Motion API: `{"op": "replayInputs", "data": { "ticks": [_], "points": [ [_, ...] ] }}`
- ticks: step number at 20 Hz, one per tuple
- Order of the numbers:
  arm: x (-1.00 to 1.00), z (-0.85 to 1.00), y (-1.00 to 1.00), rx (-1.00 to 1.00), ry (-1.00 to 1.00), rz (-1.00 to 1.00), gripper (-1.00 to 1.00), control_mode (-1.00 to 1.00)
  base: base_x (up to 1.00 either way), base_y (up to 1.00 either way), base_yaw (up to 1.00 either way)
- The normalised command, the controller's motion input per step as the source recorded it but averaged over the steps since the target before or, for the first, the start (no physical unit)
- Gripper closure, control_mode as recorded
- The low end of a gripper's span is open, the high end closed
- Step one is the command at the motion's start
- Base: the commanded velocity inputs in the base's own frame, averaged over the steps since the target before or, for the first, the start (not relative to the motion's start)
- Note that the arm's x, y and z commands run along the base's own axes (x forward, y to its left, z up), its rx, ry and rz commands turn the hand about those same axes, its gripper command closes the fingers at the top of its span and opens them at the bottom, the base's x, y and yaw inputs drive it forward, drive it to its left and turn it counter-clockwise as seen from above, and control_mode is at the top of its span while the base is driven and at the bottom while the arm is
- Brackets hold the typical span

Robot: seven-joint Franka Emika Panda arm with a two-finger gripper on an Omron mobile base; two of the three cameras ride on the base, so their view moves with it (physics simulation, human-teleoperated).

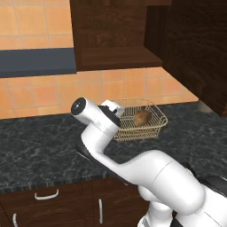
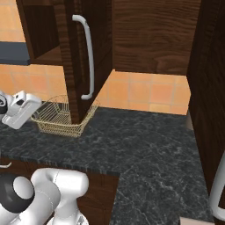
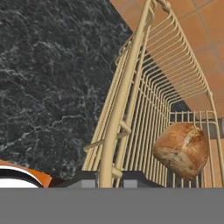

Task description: Open the cabinet, pick up the bread from the cabinet and place it in the basket. Then move the basket to the dining counter.

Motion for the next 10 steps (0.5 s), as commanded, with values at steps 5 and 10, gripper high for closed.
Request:
{"op": "replayInputs", "data": {
  "ticks": [5, 10],
  "points": [
    [0.0, 0.0, 0.0, 0.0, 0.0, 0.0, 1.0, 1.0, -0.22, 0.27, 0.0],
    [0.0, 0.0, 0.0, 0.0, 0.0, 0.0, 1.0, 1.0, -0.45, 0.65, 0.04]
  ]
}}
